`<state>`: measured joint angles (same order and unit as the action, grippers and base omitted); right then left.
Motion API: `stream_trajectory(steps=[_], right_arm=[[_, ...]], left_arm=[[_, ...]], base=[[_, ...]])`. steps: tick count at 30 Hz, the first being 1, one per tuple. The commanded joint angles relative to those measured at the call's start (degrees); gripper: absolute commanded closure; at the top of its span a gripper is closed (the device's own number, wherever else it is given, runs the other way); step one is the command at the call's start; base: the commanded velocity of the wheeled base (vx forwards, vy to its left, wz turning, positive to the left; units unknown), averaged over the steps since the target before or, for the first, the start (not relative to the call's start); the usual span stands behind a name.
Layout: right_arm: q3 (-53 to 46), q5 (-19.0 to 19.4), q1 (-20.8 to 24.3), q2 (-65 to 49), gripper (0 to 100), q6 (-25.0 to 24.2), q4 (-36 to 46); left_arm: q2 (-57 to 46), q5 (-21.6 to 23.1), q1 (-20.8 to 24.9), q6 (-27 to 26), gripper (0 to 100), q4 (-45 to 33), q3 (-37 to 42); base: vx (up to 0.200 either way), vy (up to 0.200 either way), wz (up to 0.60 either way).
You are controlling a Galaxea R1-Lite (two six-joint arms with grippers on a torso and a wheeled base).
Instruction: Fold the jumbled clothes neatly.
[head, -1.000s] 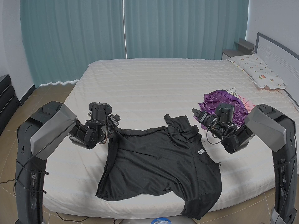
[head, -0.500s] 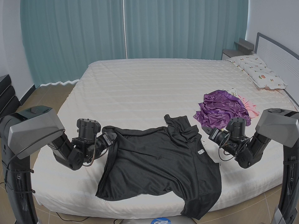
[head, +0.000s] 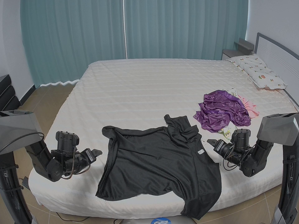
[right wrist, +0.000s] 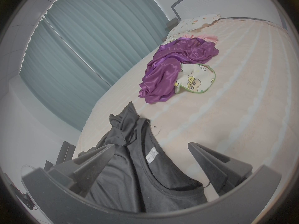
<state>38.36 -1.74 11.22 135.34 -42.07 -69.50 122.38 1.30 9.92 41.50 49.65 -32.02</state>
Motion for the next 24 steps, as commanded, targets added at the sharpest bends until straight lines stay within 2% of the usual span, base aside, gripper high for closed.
stream_trajectory(steps=[1, 5, 9, 11, 17, 24], right_arm=[[-0.83, -0.28, 0.12, 1.15, 0, -0.12, -0.2], [-1.89, -0.45, -0.23, 0.8, 0, -0.21, -0.29], [-3.21, -0.45, -1.55, 0.98, 0, 0.15, -1.17], [-3.47, -0.01, -1.99, 1.07, 0, 0.32, -1.87], [-2.5, 0.25, -1.99, 1.77, 0, 1.2, -1.78], [1.1, 4.47, -4.36, 3.35, 0, 3.22, -0.99]], left_arm=[[1.19, 0.1, -0.17, -0.19, 0, 0.01, 1.18], [2.34, 0.19, 0.45, -0.28, 0, 0.01, 1.79], [2.86, 0.19, 3.08, 0.08, 0, 0.36, 3.46], [3.74, -0.16, 5.81, 0.43, 0, 2.47, 5.39], [6.91, -1.83, 8.45, 2.8, 0, 6.51, 7.5], [8.66, -4.56, 9.59, 3.85, 0, 12.13, 9.7]], base=[[0.0, 0.0, 0.0], [0.0, 0.0, 0.0], [0.0, 0.0, 0.0], [0.0, 0.0, 0.0], [0.0, 0.0, 0.0], [0.0, 0.0, 0.0]])
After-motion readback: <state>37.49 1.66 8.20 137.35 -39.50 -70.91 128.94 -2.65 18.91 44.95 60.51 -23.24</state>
